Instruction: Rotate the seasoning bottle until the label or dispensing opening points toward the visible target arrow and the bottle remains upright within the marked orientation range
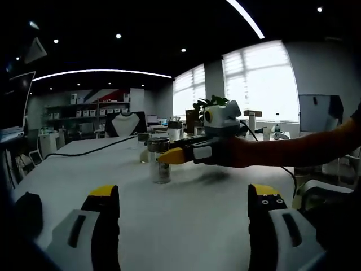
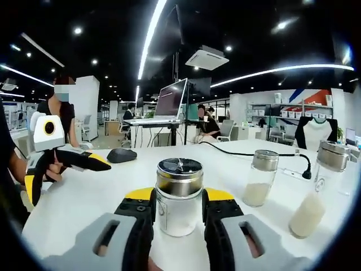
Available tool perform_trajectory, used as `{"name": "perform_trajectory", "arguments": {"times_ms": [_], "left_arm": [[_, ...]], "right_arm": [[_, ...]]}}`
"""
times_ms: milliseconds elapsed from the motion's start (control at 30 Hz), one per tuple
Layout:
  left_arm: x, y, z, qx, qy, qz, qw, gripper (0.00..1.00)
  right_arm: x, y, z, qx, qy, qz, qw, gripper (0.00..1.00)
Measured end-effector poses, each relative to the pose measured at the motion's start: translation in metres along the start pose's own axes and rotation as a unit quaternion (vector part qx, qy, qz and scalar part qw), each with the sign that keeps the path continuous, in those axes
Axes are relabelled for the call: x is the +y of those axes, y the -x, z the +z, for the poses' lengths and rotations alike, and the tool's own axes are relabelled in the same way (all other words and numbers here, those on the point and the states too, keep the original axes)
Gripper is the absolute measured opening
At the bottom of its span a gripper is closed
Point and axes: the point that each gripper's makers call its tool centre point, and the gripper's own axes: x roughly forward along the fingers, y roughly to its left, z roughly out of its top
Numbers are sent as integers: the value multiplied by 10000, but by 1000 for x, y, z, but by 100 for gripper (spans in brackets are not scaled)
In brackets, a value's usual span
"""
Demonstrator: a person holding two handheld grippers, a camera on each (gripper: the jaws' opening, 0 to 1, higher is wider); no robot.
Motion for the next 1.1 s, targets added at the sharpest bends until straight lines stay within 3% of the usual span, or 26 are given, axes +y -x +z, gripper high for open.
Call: {"name": "perform_trajectory", "arguments": {"times_ms": [133,267,433,700,833,1100], "left_arm": [[-2,0,1,-24,-22,-1,10000,100],[-1,0,-1,10,-31,3,10000,100],[2,1,-3,16,4,30,10000,100],[4,3,4,-38,-24,43,10000,100],[4,4,4,-29,-33,66,10000,100],[2,6,7,-53,-62,65,9999,100]], "right_arm": [[-6,1,-1,-46,2,-231,9997,30],[-4,2,-2,-103,-115,-234,9996,30],[1,4,1,-143,68,-278,9995,35],[-13,30,48,-819,59,-409,9958,35],[-51,32,43,-419,248,-1249,9910,35],[-80,13,32,-186,236,-1577,9870,34]]}}
